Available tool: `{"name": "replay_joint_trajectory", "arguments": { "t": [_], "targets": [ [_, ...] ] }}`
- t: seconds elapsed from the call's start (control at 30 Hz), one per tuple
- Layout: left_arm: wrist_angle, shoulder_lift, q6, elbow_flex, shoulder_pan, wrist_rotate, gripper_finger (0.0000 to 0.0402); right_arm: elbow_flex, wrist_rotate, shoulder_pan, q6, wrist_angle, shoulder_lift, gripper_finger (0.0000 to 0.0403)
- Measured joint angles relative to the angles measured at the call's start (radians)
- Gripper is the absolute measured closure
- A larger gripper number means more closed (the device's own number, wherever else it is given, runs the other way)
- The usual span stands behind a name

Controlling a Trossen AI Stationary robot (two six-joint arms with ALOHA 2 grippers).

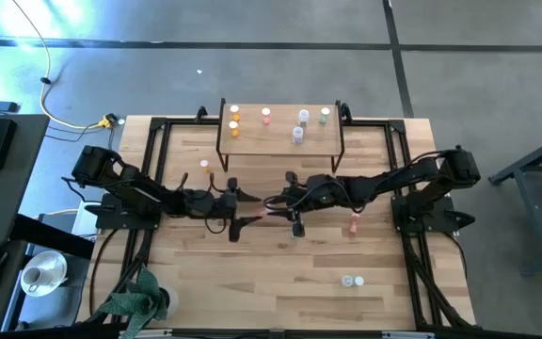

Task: Pick and place medicine bottles onto shelf by color
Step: Align the left pink pill bottle with the other pink pill bottle on the shelf

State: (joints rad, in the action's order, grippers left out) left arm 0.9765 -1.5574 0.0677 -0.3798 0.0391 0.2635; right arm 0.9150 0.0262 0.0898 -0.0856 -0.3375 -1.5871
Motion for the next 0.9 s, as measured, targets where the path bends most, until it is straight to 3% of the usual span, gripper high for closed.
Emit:
{"name": "replay_joint_trajectory", "arguments": {
  "t": [0.27, 0.57, 0.9],
  "targets": [
    [-0.072, 0.009, -0.019, 0.0, 0.0, 0.015, 0.0138, 0.037, -0.083, -0.045, -0.005, 0.082, 0.056, 0.0296],
    [-0.196, 0.055, 0.007, 0.001, -0.032, 0.013, 0.0138, 0.351, -0.098, -0.199, -0.026, 0.466, 0.055, 0.0295],
    [-0.255, 0.068, 0.033, 0.001, -0.054, 0.01, 0.0138, 0.632, -0.099, -0.409, 0.058, 0.762, 0.036, 0.0295]
  ]
}}
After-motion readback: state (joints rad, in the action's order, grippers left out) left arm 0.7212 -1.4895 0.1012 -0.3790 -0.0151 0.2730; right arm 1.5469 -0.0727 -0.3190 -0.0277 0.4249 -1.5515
